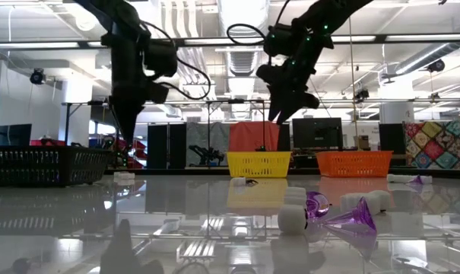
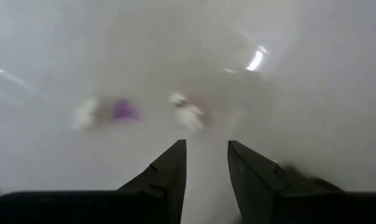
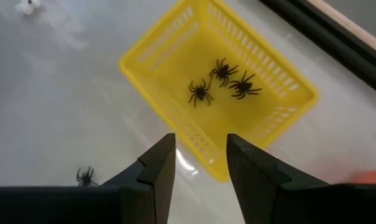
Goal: Sort Halloween decoration
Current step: Put the purple witch hat toy into the black bin
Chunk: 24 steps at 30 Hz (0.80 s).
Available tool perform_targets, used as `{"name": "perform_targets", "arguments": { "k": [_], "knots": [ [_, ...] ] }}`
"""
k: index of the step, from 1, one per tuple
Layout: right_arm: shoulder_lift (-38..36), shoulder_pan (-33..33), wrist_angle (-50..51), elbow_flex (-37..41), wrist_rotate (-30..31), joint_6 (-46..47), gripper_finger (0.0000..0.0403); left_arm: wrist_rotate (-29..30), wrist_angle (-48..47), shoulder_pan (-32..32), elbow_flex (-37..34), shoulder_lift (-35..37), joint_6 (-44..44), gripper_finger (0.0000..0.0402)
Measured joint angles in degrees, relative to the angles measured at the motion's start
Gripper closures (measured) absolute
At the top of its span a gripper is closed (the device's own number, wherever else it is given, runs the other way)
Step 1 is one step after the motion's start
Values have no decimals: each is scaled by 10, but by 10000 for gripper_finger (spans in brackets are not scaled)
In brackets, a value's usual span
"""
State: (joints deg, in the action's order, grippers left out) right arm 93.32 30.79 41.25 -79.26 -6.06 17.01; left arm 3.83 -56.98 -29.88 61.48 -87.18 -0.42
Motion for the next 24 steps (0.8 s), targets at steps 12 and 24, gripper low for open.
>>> {"name": "perform_targets", "arguments": {
  "k": [12, 24],
  "knots": [
    [0, -37, 0, 0, 0, 18, 266, 32, 26, -112, -1, -24, -18, 301],
    [0, -59, 5, 0, 0, 59, 269, -9, 25, -139, 19, -106, -117, 301]
  ]
}}
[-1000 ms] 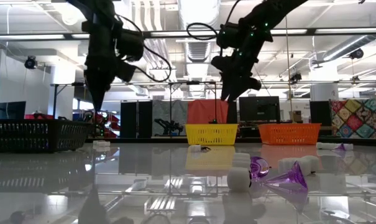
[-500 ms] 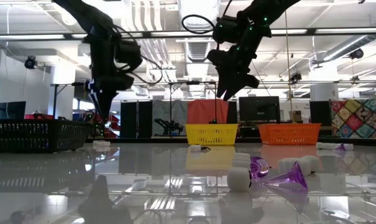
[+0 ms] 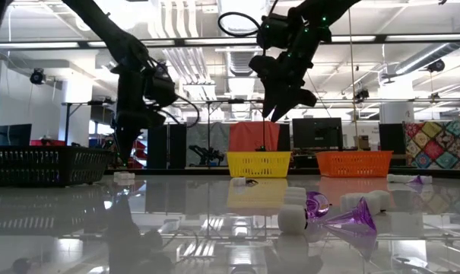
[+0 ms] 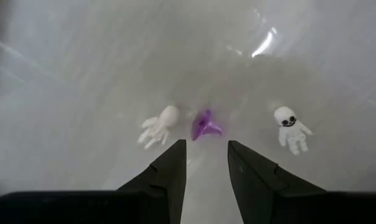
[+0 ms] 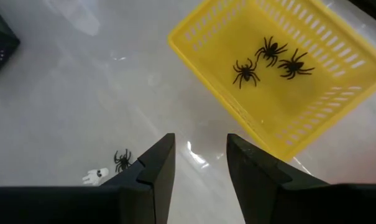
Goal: Sort Halloween decoration
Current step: Put the purple witch hat toy into the black bin
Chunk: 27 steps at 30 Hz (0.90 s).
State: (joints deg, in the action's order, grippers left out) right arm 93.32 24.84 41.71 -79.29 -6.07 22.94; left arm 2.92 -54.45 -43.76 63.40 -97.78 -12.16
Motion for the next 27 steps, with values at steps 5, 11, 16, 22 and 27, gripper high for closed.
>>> {"name": "perform_targets", "arguments": {
  "k": [5, 11, 16, 22, 27],
  "knots": [
    [0, -7, 0, 0, 0, 2, 270, -20, 0, 0, 0, -23, -17, 301],
    [0, -13, 0, 0, 0, 15, 265, -17, 2, -9, 0, -51, -29, 301],
    [0, -14, 0, 0, 0, 26, 264, 8, 6, -14, 7, -62, -34, 301],
    [0, -14, 0, 0, 0, 27, 264, 4, 3, -14, 7, -59, -37, 301],
    [0, -14, 0, 0, 0, 26, 264, -55, 23, -13, 7, -37, -58, 301]
  ]
}}
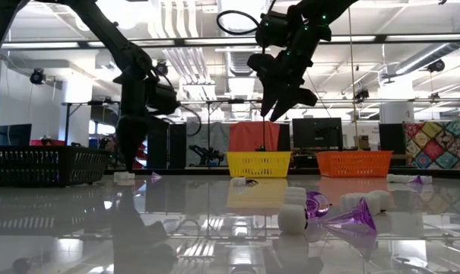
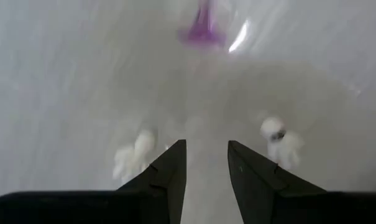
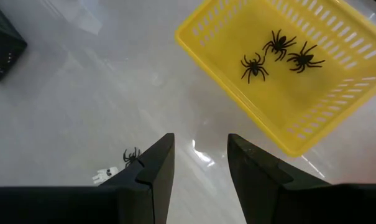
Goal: Sort Halloween decoration
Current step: Put the purple witch hat toy into the black bin
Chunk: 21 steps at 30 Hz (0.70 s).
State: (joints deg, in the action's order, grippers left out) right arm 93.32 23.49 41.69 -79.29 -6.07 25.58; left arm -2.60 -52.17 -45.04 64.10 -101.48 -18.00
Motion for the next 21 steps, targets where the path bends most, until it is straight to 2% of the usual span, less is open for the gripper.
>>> {"name": "perform_targets", "arguments": {
  "k": [4, 9, 15, 21],
  "knots": [
    [0, 0, -1, 0, 0, 0, 264, -1, 20, 0, 13, 5, -16, 301],
    [0, 0, -4, 0, 0, 4, 264, -14, 16, 1, 65, -12, -35, 301],
    [0, 0, -4, 0, 0, 9, 264, -33, -12, 1, 131, -39, -19, 301],
    [0, 0, -1, 0, 0, 19, 264, -46, -49, 1, 164, -75, 72, 301]
  ]
}}
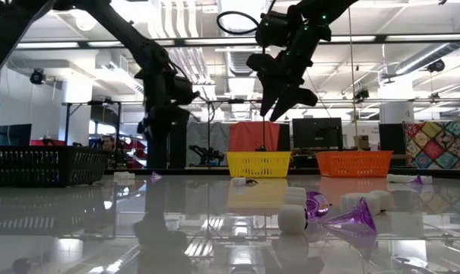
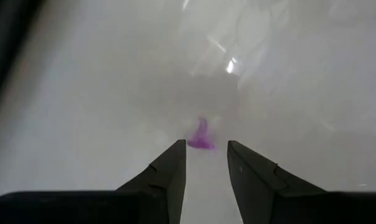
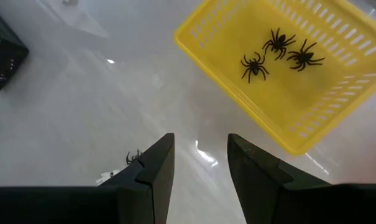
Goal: Sort Halloween decoration
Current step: Put the purple witch hat toy into the black bin
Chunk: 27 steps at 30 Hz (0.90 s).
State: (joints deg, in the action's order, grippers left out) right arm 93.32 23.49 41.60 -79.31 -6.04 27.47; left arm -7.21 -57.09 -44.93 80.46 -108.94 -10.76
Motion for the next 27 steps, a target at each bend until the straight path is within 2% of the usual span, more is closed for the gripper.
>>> {"name": "perform_targets", "arguments": {
  "k": [4, 9, 16, 27],
  "knots": [
    [0, 0, 1, 0, 0, 2, 264, -27, -24, 0, 4, -23, 70, 301],
    [0, 0, 1, 0, 0, 0, 264, -25, -22, 0, 5, -48, 117, 301],
    [0, 0, 1, 0, 0, -4, 264, 19, -16, -1, 5, -66, 140, 301],
    [0, 0, 1, 0, 0, -5, 264, 22, 14, -2, 5, -66, 141, 301]
  ]
}}
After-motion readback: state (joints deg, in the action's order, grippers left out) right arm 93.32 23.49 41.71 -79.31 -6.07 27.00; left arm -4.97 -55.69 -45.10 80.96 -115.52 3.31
